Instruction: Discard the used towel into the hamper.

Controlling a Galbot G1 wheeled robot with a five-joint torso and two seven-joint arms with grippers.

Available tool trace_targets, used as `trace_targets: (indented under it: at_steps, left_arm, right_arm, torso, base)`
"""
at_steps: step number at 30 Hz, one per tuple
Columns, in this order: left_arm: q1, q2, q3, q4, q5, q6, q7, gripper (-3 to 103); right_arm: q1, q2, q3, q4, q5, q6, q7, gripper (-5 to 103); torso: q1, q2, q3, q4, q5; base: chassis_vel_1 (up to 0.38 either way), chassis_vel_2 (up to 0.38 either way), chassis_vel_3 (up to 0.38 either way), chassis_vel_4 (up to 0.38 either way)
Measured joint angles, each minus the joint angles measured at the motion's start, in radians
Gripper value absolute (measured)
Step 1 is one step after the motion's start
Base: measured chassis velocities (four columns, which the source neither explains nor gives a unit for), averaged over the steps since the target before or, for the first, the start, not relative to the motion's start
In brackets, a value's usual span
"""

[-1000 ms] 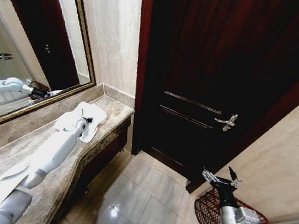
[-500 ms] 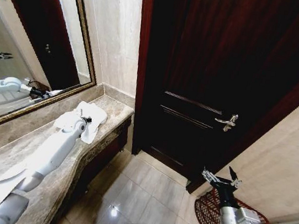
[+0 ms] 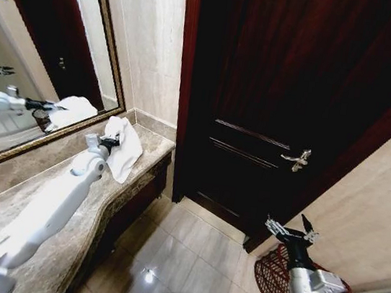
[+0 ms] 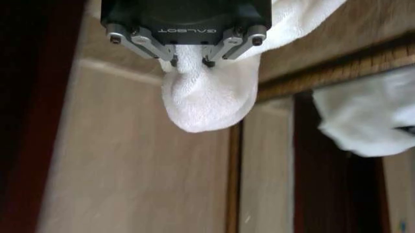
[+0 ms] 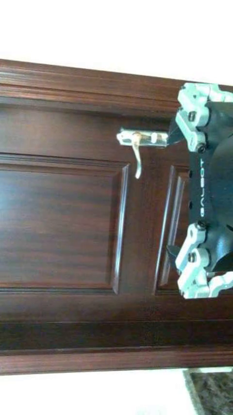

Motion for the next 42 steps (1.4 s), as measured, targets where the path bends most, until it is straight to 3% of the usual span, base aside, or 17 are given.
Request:
trace_targets:
  at_steps: [2, 3, 6, 7, 9, 12, 13, 15, 17, 18, 20, 21, 23, 24, 29, 42]
  left_arm:
    - [0.089, 0.003, -0.066, -0.141, -0.002, 0.011, -0.016, 12]
    - [0.089, 0.003, -0.066, -0.141, -0.002, 0.011, -0.016, 12]
    - [0.223, -0.015, -0.182, -0.327, -0.007, 0.062, -0.057, 12]
    - [0.223, -0.015, -0.182, -0.327, -0.007, 0.062, -0.057, 12]
    - [0.331, -0.053, -0.254, -0.423, 0.035, 0.08, -0.06, 12]
    - [0.476, -0.151, -0.314, -0.5, 0.188, 0.012, 0.001, 12]
    - [0.476, -0.151, -0.314, -0.5, 0.188, 0.012, 0.001, 12]
    - [0.577, -0.232, -0.33, -0.553, 0.259, -0.043, 0.034, 12]
    - [0.641, -0.282, -0.338, -0.593, 0.297, -0.06, 0.063, 12]
    - [0.641, -0.282, -0.338, -0.593, 0.297, -0.06, 0.063, 12]
    - [0.688, -0.322, -0.341, -0.59, 0.37, -0.128, 0.145, 12]
    - [0.688, -0.322, -0.341, -0.59, 0.37, -0.128, 0.145, 12]
    - [0.708, -0.344, -0.342, -0.542, 0.424, -0.234, 0.245, 12]
    - [0.715, -0.351, -0.341, -0.533, 0.424, -0.258, 0.267, 12]
    - [0.729, -0.371, -0.336, -0.519, 0.398, -0.312, 0.296, 12]
    - [0.719, -0.377, -0.295, -0.542, 0.445, -0.299, 0.283, 12]
  right_arm:
    - [0.005, -0.004, 0.001, 0.006, 0.005, -0.003, 0.0, 100]
    - [0.005, -0.004, 0.001, 0.006, 0.005, -0.003, 0.0, 100]
    - [0.007, -0.005, -0.002, 0.015, 0.009, -0.003, -0.001, 100]
    - [0.007, -0.005, -0.002, 0.015, 0.009, -0.003, -0.001, 100]
    - [0.006, -0.005, -0.004, 0.024, 0.011, -0.003, -0.007, 100]
    - [-0.001, -0.012, 0.001, 0.045, 0.02, -0.009, -0.021, 100]
    - [-0.001, -0.012, 0.001, 0.045, 0.02, -0.009, -0.021, 100]
    - [-0.005, -0.02, 0.009, 0.061, 0.032, -0.019, -0.025, 100]
    - [-0.007, -0.028, 0.016, 0.071, 0.043, -0.025, -0.028, 100]
    - [-0.007, -0.028, 0.016, 0.071, 0.043, -0.025, -0.028, 100]
    - [-0.007, -0.032, 0.021, 0.08, 0.054, -0.028, -0.034, 100]
    - [-0.007, -0.032, 0.021, 0.08, 0.054, -0.028, -0.034, 100]
    - [-0.012, -0.029, 0.023, 0.091, 0.062, -0.029, -0.044, 100]
    - [-0.014, -0.026, 0.024, 0.095, 0.065, -0.031, -0.049, 100]
    - [-0.015, -0.024, 0.025, 0.104, 0.066, -0.048, -0.057, 100]
    - [-0.016, -0.026, 0.027, 0.121, 0.066, -0.064, -0.063, 100]
  torso:
    - [0.0, 0.0, 0.0, 0.0, 0.0001]
    - [0.0, 0.0, 0.0, 0.0, 0.0001]
    - [0.0, 0.0, 0.0, -0.0002, 0.0002]
    - [0.0, 0.0, 0.0, -0.0002, 0.0002]
    - [0.0, 0.0, 0.0, -0.0002, 0.0]
    - [0.0, 0.0, 0.0, 0.0, -0.0002]
    - [0.0, 0.0, 0.0, 0.0, -0.0002]
    - [0.0, 0.0, 0.0, -0.0001, -0.0005]
    - [0.0, 0.0, 0.0, 0.0002, 0.0001]
    - [0.0, 0.0, 0.0, 0.0002, 0.0001]
    - [0.0, 0.0, 0.0, 0.0001, 0.0003]
    - [0.0, 0.0, 0.0, 0.0001, 0.0003]
    - [0.0, 0.0, 0.0, -0.0005, -0.0002]
    - [0.0, 0.0, 0.0, -0.0006, -0.0003]
    - [0.0, 0.0, 0.0, -0.0003, -0.0001]
    - [0.0, 0.0, 0.0, -0.0002, 0.0]
  base:
    - [0.0, 0.0, 0.0, 0.0]
    - [0.0, 0.0, 0.0, 0.0]
    - [0.0, 0.0, 0.0, 0.0]
    - [0.0, 0.0, 0.0, 0.0]
    - [0.0, 0.0, 0.0, 0.0]
    - [0.0, 0.0, 0.0, 0.0]
    - [0.0, 0.0, 0.0, 0.0]
    - [0.0, 0.0, 0.0, 0.0]
    - [0.0, 0.0, 0.0, 0.0]
    - [0.0, 0.0, 0.0, 0.0]
    - [0.0, 0.0, 0.0, 0.0]
    - [0.0, 0.0, 0.0, 0.0]
    - [0.0, 0.0, 0.0, 0.0]
    - [0.0, 0.0, 0.0, 0.0]
    - [0.0, 0.0, 0.0, 0.0]
    - [0.008, -0.005, -0.009, 0.01]
